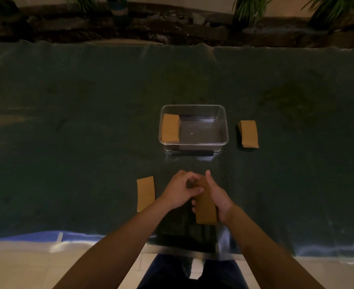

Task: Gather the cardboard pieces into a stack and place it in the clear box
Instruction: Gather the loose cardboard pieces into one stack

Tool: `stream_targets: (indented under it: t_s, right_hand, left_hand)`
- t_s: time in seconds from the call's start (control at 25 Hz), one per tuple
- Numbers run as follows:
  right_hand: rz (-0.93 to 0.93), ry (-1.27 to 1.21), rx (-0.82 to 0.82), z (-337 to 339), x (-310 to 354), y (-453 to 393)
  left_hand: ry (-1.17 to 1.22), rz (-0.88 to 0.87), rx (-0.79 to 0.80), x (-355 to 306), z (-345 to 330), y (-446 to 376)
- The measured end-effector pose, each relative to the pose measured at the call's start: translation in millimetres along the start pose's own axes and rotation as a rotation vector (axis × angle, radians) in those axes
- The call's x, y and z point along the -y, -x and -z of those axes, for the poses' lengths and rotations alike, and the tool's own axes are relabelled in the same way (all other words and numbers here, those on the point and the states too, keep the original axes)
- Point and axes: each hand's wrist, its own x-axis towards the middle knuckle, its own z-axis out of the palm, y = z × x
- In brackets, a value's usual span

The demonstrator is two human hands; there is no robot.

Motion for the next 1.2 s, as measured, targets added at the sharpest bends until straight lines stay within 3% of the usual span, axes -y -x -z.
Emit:
stream_targets:
  t_s: [0.08, 0.16, 0.24, 0.32, 0.44, 0.6, 0.68, 0.84, 0.92, 1.04, 1.2]
  right_hand:
    - [0.035, -0.040, -0.024, -1.1, 3.9, 0.2]
    - [0.052, -0.093, -0.054, 1.0, 8.5, 1.2]
    - [0.057, -0.113, -0.063, 5.1, 11.1, 2.5]
    - [0.055, -0.108, -0.063, 7.8, 10.7, 3.8]
    - [0.048, -0.108, -0.082, 8.2, 8.0, 4.7]
    - [0.054, -0.113, -0.085, 9.1, 7.5, 5.3]
    - [0.064, -0.079, -0.079, 9.3, 7.1, 4.6]
    - [0.077, 0.045, -0.076, 6.3, 7.4, 4.2]
    - [0.057, 0.139, -0.079, 6.1, 9.1, 6.1]
    - [0.024, 0.095, -0.023, 6.6, 9.2, 8.5]
    - [0.039, -0.024, 0.032, 9.7, 10.0, 10.1]
  left_hand:
    - [-0.109, 0.017, -0.106, 13.1, 11.1, 0.1]
    - [-0.367, 0.129, -0.208, 35.6, 33.5, 1.7]
    - [-0.659, 0.299, -0.156, 61.8, 57.4, 8.8]
    - [-0.789, 0.419, -0.053, 79.5, 71.0, 16.3]
    - [-0.877, 0.401, -0.005, 90.4, 71.4, 19.5]
    - [-0.959, 0.239, -0.122, 85.4, 71.9, 15.4]
    - [-0.823, 0.141, -0.069, 74.1, 72.4, 6.5]
    - [-0.083, 0.127, 0.236, 21.1, 64.3, -12.4]
    - [0.128, 0.136, 0.277, -5.1, 54.7, -16.7]
    - [0.206, 0.116, 0.199, -25.1, 35.6, -23.2]
    - [0.101, 0.020, 0.167, -41.2, 23.2, -25.8]
